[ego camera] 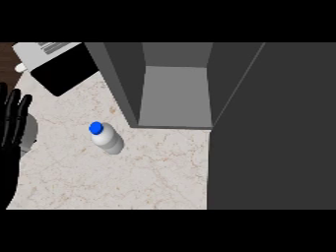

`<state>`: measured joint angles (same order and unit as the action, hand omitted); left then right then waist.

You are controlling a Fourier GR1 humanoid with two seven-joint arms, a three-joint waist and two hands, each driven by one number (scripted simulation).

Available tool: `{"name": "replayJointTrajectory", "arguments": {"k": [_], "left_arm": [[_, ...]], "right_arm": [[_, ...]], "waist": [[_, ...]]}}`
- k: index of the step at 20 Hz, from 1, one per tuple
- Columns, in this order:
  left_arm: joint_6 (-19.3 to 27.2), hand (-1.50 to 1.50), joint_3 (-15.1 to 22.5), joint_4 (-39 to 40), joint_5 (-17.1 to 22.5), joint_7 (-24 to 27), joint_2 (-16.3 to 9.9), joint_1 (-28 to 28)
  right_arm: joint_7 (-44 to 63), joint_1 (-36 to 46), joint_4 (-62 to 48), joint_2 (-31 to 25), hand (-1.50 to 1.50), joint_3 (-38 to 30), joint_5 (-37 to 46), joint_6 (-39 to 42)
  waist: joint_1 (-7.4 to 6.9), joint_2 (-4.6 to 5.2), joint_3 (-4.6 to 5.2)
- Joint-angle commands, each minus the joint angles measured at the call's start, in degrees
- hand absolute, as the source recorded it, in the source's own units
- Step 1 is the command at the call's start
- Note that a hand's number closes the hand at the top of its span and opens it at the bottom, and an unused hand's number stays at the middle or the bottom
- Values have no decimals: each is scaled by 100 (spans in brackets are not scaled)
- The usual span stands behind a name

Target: Pick up the bottled water, place it into the cabinet and close the cabinet

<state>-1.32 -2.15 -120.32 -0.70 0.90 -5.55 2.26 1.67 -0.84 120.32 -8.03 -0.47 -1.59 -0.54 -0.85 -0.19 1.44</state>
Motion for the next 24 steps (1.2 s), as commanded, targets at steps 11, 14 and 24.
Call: {"name": "replayJointTrajectory", "arguments": {"k": [11, 14, 24], "left_arm": [[-513, -150, -417, 919, 1831, -971, 25, -782], [-560, -150, -447, 268, 1963, -1182, -43, -288], [-529, -150, -720, 971, 1466, -1334, -428, -418]], "right_arm": [[695, -1579, 1728, 95, -150, 1253, -721, 781], [271, -2132, 1768, -39, -150, 1006, -978, 1127], [255, -3417, 2844, -14, -150, 1859, -536, 1156]], "waist": [[145, -8, -142], [100, 0, -146], [186, 2, -143]]}}
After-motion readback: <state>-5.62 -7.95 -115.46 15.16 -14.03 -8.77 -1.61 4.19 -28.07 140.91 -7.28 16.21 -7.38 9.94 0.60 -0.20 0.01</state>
